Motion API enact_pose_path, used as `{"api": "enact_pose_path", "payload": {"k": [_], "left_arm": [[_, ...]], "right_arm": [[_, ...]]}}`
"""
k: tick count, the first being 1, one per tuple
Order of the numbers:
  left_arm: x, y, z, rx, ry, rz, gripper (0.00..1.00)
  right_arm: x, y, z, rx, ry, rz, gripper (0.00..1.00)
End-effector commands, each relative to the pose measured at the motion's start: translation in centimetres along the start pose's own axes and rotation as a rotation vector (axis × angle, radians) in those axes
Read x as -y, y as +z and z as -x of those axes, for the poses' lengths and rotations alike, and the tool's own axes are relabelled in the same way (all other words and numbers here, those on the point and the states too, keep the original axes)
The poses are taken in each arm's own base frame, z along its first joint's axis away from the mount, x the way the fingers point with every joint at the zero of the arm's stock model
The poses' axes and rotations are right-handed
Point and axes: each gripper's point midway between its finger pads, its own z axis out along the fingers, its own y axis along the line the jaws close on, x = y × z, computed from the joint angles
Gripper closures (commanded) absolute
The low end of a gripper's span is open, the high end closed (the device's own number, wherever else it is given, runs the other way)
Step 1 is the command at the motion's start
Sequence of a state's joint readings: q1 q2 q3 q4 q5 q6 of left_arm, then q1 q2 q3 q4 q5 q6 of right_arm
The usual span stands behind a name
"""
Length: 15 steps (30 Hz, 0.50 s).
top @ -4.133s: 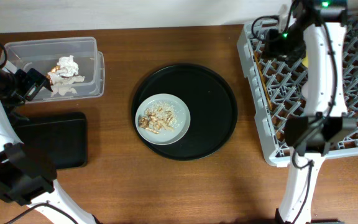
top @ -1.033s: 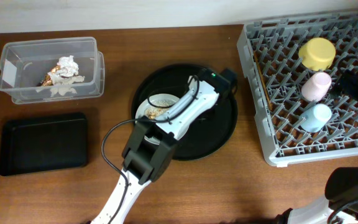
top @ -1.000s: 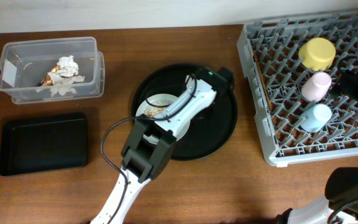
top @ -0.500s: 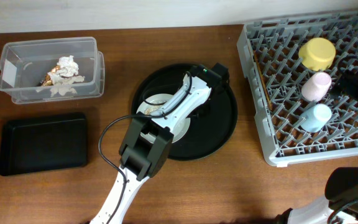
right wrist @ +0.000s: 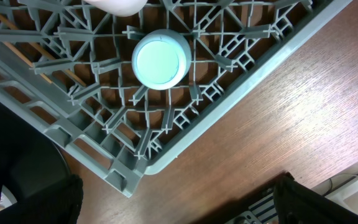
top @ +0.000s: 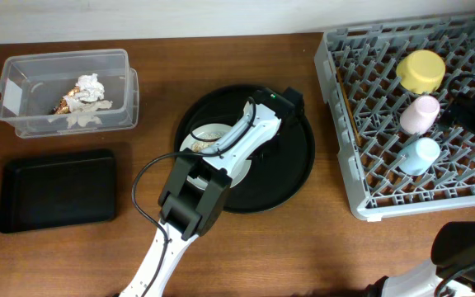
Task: Sort waste into correct bins and load items into the dishwasher rack
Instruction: 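Reach the left gripper to the white plate and grasp its rim, then lift the plate and carry it left over the black rectangular tray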
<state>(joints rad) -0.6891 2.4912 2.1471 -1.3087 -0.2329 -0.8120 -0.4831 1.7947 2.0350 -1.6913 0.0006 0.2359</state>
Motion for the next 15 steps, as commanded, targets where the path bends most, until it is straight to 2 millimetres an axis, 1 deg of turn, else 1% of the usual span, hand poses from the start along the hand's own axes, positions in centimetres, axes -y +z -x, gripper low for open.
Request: {"api": "enact_pose_path", "payload": {"k": [1, 4, 9, 12, 15], "left_arm": [[-0.3, 1.0, -1.0, -0.031, 0.011, 0.027, 0.89], [-0.2, 0.8, -1.0, -0.026, 0.015, 0.028, 0.99], [-0.4, 0.2, -1.2, -0.029, 0.024, 0.044, 0.99], [-1.2, -0.4, -1.1, -0.019, 0.034, 0.083, 0.99], [-2.2, -1.4, -1.1, -0.019, 0.043, 0.122, 0.99]], "right_arm": [[0.3, -0.1, 0.0, 0.005, 0.010, -0.011, 0.02], [0.3, -0.1, 0.0, 0.005, 0.010, -0.011, 0.02], [0.3, -0.1, 0.0, 0.005, 0.010, -0.011, 0.02], [0.3, -0.1, 0.0, 0.005, 0.010, -0.011, 0.01], [0.3, -0.1, 0.0, 0.004, 0.010, -0.011, 0.02]]}}
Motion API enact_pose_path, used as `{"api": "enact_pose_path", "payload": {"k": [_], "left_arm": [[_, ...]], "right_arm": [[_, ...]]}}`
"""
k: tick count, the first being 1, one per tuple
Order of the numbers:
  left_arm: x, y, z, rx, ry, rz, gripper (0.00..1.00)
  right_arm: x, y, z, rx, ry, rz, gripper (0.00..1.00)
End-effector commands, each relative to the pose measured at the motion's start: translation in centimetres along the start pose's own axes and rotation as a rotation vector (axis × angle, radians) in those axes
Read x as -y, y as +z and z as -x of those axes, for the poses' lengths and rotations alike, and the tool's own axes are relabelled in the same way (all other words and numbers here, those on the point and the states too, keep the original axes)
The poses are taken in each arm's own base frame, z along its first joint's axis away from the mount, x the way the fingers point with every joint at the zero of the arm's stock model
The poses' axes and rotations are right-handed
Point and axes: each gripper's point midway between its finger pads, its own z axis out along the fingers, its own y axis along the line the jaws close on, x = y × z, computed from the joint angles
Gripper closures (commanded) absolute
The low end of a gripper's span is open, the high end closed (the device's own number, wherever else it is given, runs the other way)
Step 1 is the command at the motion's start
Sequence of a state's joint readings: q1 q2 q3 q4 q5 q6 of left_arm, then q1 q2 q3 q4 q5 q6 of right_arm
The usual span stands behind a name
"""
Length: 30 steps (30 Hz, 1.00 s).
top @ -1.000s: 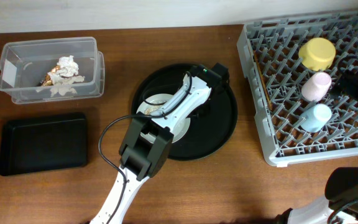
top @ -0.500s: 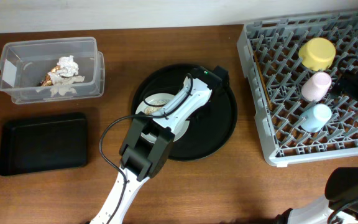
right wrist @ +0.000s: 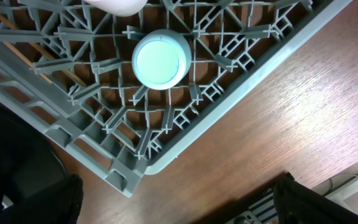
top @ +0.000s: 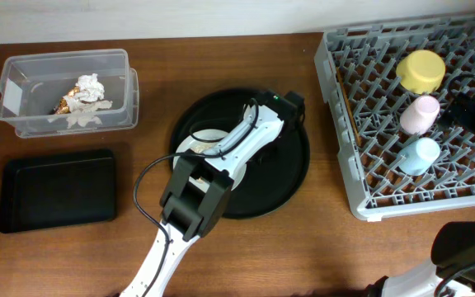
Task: Sort waste into correct bins and load items into the dishwasher rack
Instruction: 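Lift the plate and carry it left over the black rectangular tray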
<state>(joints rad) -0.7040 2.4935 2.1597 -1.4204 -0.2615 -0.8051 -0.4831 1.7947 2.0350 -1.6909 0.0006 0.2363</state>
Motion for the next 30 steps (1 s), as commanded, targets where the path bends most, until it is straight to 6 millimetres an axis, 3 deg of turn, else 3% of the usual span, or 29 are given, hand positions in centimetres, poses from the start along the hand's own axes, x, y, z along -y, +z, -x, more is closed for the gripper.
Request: {"api": "enact_pose_path", "payload": {"k": [1, 9, 15, 24, 30], "left_arm": [[-1.0, -1.2, 0.5, 0.026, -0.002, 0.046, 0.99], [-3.7, -3.8, 1.1, 0.056, 0.003, 0.134, 0.99], [-6.3, -6.2, 3.3, 0.061, -0.038, 0.074, 0.99], [-17.6, -10.6, 7.6, 0.113, -0.254, -0.031, 0.99], [-25.2, -9.6, 9.1, 0.061, -0.400, -0.089, 0.99]], "right_arm": [[0.3, -0.1, 0.0, 0.004, 0.010, -0.011, 0.02], [0.3, -0.1, 0.0, 0.004, 0.010, -0.011, 0.02], [0.3, -0.1, 0.0, 0.004, 0.010, -0.011, 0.02], [0.3, -0.1, 0.0, 0.004, 0.010, -0.011, 0.02], [0.3, -0.1, 0.0, 0.004, 0.010, -0.011, 0.02]]}}
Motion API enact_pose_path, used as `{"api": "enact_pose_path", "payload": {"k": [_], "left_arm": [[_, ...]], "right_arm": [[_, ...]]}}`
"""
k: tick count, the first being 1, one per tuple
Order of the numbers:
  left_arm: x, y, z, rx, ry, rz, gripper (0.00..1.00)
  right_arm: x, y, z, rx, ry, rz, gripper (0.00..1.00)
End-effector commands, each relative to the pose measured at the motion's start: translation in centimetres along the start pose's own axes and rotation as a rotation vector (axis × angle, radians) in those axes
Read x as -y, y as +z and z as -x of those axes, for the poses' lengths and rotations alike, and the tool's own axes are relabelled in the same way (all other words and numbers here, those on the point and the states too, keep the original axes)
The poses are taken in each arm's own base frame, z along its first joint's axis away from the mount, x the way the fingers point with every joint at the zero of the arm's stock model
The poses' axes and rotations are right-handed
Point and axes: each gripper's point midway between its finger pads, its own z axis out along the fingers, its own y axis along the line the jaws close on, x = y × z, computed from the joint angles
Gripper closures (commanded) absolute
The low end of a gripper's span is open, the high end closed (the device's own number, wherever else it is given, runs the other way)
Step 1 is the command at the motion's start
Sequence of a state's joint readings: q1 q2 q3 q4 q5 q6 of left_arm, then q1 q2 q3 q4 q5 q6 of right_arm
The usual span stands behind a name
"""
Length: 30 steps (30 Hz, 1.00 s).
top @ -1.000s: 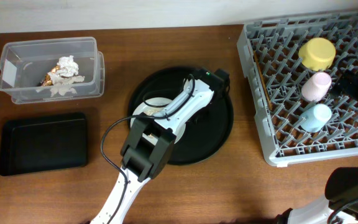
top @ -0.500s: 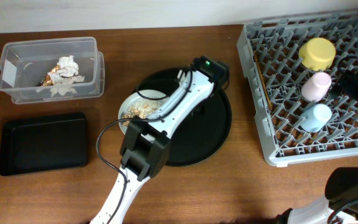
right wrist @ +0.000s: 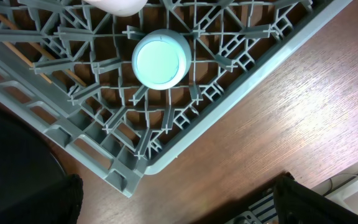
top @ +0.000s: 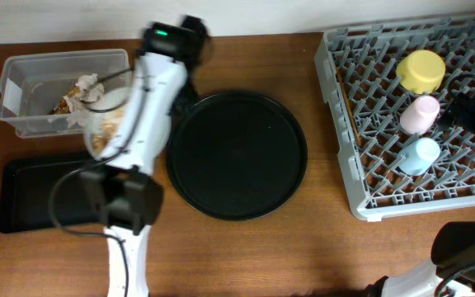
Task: Sort waste into correct bins and load items into the dishwasher rack
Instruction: 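Lift the plate and carry it left over the black rectangular tray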
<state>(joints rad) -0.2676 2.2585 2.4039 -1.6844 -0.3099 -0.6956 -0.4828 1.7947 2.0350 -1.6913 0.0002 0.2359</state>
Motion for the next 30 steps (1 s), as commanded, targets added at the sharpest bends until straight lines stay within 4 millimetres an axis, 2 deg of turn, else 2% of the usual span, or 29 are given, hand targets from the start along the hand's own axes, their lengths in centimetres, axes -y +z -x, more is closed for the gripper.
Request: {"api": "enact_pose_path", "payload": {"k": [1, 8, 11, 23, 30], "left_arm": [[-3.7, 0.0, 2.1, -0.028, -0.065, -0.047, 0.99], [-9.9, 2.3, 4.5, -0.091, -0.242, -0.057, 0.99], [-11.5, 2.9, 4.9, -0.129, -0.305, -0.096, 0.99], [-14.7, 3.8, 5.6, -0.250, -0.396, -0.348, 0.99], [-16.0, 5.4, 4.7, -0.318, -0.429, -0.369, 0.99]], "right_arm": [[0.3, -0.1, 0.0, 0.005, 0.011, -0.011, 0.02], [0.3, -0.1, 0.0, 0.005, 0.010, -0.011, 0.02], [0.3, -0.1, 0.0, 0.005, 0.011, -0.011, 0.02], [0.3, -0.1, 0.0, 0.004, 0.010, -0.011, 0.02], [0.3, -0.1, 0.0, 0.005, 0.010, -0.011, 0.02]]}}
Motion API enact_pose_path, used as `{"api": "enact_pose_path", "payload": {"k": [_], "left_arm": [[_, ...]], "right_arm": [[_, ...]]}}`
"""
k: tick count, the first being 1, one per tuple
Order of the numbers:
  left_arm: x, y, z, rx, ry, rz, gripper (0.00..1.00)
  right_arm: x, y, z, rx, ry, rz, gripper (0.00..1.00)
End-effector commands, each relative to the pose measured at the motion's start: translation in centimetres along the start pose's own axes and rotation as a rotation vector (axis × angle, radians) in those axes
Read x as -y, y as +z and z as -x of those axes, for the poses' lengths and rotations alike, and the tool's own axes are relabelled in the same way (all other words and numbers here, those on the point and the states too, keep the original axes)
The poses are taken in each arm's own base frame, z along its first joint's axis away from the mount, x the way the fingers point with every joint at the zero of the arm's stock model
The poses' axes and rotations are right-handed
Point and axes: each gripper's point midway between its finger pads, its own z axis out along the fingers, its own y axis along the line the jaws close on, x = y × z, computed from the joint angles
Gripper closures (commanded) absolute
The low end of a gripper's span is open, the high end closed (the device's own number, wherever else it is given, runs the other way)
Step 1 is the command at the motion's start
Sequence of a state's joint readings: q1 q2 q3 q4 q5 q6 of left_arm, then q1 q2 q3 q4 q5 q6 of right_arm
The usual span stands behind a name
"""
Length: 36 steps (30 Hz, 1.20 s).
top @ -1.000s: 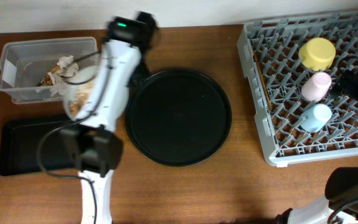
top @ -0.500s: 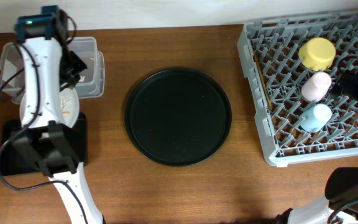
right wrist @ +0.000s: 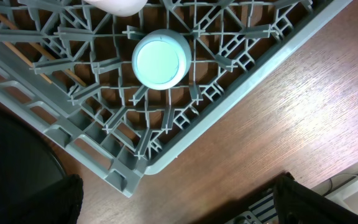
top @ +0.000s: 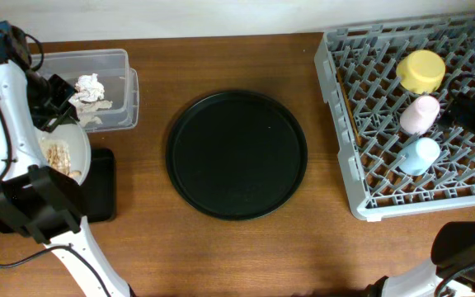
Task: Sort waste into correct bins and load items into the dishwasher rack
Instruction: 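Lift the plate and carry it left over the black rectangular tray, then tilt the plate with the left gripper to dump scraps onto the tray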
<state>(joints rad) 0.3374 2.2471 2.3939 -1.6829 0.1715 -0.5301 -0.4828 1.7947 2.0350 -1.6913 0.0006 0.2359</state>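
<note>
My left gripper (top: pixel 52 103) is shut on the rim of a white plate (top: pixel 63 155) that carries brownish food scraps. It holds the plate at the far left, just in front of the clear bin (top: pixel 114 59) and over the left part of the black rectangular tray (top: pixel 100 188). The round black tray (top: pixel 237 154) in the middle is bare. My right gripper (top: pixel 468 109) hangs open over the grey dishwasher rack (top: pixel 361 124), its fingers (right wrist: pixel 64 199) wide apart with nothing between them. A light blue cup (right wrist: pixel 160 59) stands upside down in the rack below it.
The clear bin holds crumpled paper (top: pixel 89 85) and scraps. A yellow cup (top: pixel 421 70) and a pink cup (top: pixel 420 114) stand in the rack beside the light blue cup (top: pixel 420 154). My left arm (top: pixel 7 148) runs along the table's left edge.
My left gripper has moved with the plate from beside the clear bin's right end to the far left, over the black rectangular tray. The right arm has not moved.
First my left gripper was at the white plate on the round black tray. Half a second later the tray sat slightly further left, the gripper still on the plate. Then the plate was off the tray, held by the clear bin, and now it hangs at the far left.
</note>
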Motion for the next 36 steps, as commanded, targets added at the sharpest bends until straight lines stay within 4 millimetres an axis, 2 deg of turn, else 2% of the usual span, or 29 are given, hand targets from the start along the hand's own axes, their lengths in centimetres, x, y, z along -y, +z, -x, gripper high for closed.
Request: {"api": "enact_pose_path", "payload": {"k": [1, 5, 11, 16, 22, 26, 29, 33, 36], "left_arm": [[-0.5, 0.6, -0.6, -0.047, 0.010, -0.016, 0.99], [-0.4, 1.5, -0.9, -0.105, -0.019, -0.077, 0.99], [0.1, 0.4, -0.5, -0.155, 0.014, -0.260, 0.99], [-1.7, -0.8, 0.3, -0.179, -0.008, -0.361, 0.99], [-1.9, -2.6, 1.1, -0.178, 0.028, -0.534, 0.99], [-2.6, -2.9, 1.7, -0.157, 0.023, -0.552, 0.99], [-2.8, -3.7, 2.0, -0.161, 0.014, -0.627, 0.99], [-4.0, -4.1, 2.6, -0.158, -0.028, -0.663, 0.99], [-5.7, -3.7, 3.2, -0.156, -0.077, -0.667, 0.99]], "right_arm": [[0.3, -0.1, 0.0, 0.005, 0.011, -0.011, 0.02], [0.3, -0.1, 0.0, 0.005, 0.011, -0.011, 0.02], [0.3, -0.1, 0.0, 0.005, 0.010, -0.011, 0.02], [0.3, -0.1, 0.0, 0.004, 0.010, -0.011, 0.02], [0.3, -0.1, 0.0, 0.004, 0.010, -0.011, 0.02], [0.3, -0.1, 0.0, 0.004, 0.010, -0.011, 0.02], [0.3, -0.1, 0.0, 0.005, 0.011, -0.011, 0.02], [0.3, -0.1, 0.0, 0.004, 0.010, -0.011, 0.02], [0.3, -0.1, 0.0, 0.004, 0.011, -0.011, 0.02]]}}
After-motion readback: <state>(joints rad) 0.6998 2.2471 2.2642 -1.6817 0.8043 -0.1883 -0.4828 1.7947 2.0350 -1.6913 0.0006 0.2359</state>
